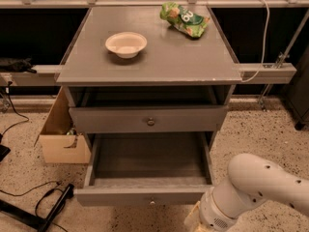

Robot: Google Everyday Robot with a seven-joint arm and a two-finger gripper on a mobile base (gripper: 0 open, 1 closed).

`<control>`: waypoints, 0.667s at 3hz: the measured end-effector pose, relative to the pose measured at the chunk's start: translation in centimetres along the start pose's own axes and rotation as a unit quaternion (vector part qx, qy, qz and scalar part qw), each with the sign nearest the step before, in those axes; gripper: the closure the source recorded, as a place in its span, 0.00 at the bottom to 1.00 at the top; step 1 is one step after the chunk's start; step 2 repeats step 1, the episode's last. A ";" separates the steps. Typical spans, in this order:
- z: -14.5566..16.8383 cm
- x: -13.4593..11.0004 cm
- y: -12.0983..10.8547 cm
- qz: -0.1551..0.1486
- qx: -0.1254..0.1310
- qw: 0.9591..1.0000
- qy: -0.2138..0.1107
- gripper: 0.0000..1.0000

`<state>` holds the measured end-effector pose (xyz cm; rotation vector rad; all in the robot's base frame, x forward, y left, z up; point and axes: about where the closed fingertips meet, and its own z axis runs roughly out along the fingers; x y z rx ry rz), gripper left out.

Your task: Open middle drawer

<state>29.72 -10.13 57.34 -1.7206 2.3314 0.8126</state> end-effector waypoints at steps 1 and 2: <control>0.0 0.0 0.0 0.000 0.000 1.000 0.000 0.01; 0.0 0.0 0.0 0.000 0.000 1.000 0.000 0.01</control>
Offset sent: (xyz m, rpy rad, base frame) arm 0.0000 0.0000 0.0000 0.0000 0.0000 0.0000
